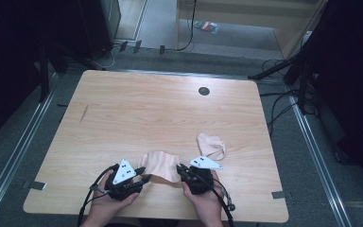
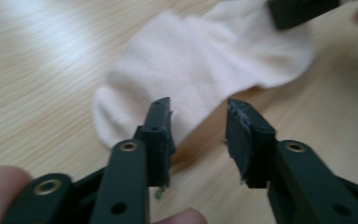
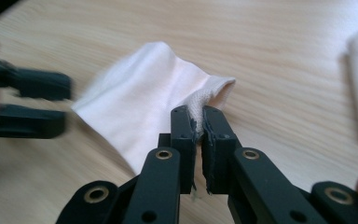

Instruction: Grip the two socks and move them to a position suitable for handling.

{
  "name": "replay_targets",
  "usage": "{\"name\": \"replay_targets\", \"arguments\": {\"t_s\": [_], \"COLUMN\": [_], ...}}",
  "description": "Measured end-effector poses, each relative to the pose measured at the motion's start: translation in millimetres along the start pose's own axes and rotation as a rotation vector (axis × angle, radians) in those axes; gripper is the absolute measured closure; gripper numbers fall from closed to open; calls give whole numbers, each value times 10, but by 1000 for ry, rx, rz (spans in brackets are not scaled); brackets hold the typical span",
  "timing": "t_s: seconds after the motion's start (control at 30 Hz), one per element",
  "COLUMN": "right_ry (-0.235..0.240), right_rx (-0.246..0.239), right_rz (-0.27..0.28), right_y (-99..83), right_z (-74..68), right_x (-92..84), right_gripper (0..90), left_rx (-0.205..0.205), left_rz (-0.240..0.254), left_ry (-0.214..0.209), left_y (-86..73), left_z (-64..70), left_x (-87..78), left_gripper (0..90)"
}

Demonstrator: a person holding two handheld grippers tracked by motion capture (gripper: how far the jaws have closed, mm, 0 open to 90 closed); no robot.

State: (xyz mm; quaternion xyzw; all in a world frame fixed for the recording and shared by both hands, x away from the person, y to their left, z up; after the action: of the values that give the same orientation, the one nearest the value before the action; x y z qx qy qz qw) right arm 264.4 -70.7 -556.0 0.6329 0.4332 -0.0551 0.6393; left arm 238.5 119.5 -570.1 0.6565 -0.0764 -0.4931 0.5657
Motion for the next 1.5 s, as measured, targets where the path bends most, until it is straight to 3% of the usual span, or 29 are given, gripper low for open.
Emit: {"name": "replay_targets", "arguments": {"t_s": [0.07,0.13,0.17,0.27,0.33,0.4,0.47,0.6,0.7,0.83,0.93,0.97,1.03,1.3,1.37,1.5], "right_ry": [-17,-61,-73,-82,-74,-74,-126,-147,-129,-78,-77,-78,-68,-68,-85,-82], "right_rx": [-2,-39,-49,-69,-63,-45,-15,50,78,75,69,63,53,14,0,-12], "right_rz": [-13,-41,-47,-51,-50,-32,3,42,10,-22,-79,-96,-102,-103,-114,-150], "right_y": [-28,-67,-71,-69,-63,-45,-7,40,1,-41,-102,-120,-124,-122,-146,-251], "right_z": [39,101,123,145,155,171,232,351,389,311,286,283,274,231,245,291], "right_x": [12,38,45,49,50,42,4,-92,-61,31,129,153,160,-68,-128,-190], "right_gripper": [851,850,849,834,773,641,558,598,616,638,737,809,853,866,867,867], "left_rx": [-8,-40,-78,-156,-198,-227,-246,-286,-287,-278,-288,-293,-309,-305,-286,-301], "left_rz": [16,49,81,100,89,76,77,47,32,20,23,23,22,25,16,-4], "left_ry": [-18,-41,-30,25,61,65,49,44,49,36,29,26,17,38,48,32], "left_y": [8,30,50,66,77,92,109,89,71,58,37,26,-1,-93,-113,-176], "left_z": [-14,-74,-173,-346,-437,-488,-513,-562,-561,-539,-518,-510,-482,-313,-257,-183], "left_x": [-16,-55,-94,-91,-41,21,71,165,185,161,138,130,107,-97,-137,-167], "left_gripper": [559,537,517,493,488,486,509,572,672,811,827,824,854,900,900,900]}}
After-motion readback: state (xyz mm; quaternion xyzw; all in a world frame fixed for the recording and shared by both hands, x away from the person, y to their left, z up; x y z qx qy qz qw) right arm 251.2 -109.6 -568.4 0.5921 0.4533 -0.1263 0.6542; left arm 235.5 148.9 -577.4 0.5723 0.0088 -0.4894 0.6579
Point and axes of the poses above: each handheld gripper's, and its own axes: x roughly forward along the jaws, y roughly out of its top, z roughly to its right, the point moved 6 cm from there along x, roughly forward along the jaws, and after that the axes turned 4 degrees about -y, right-handed, at the moved point
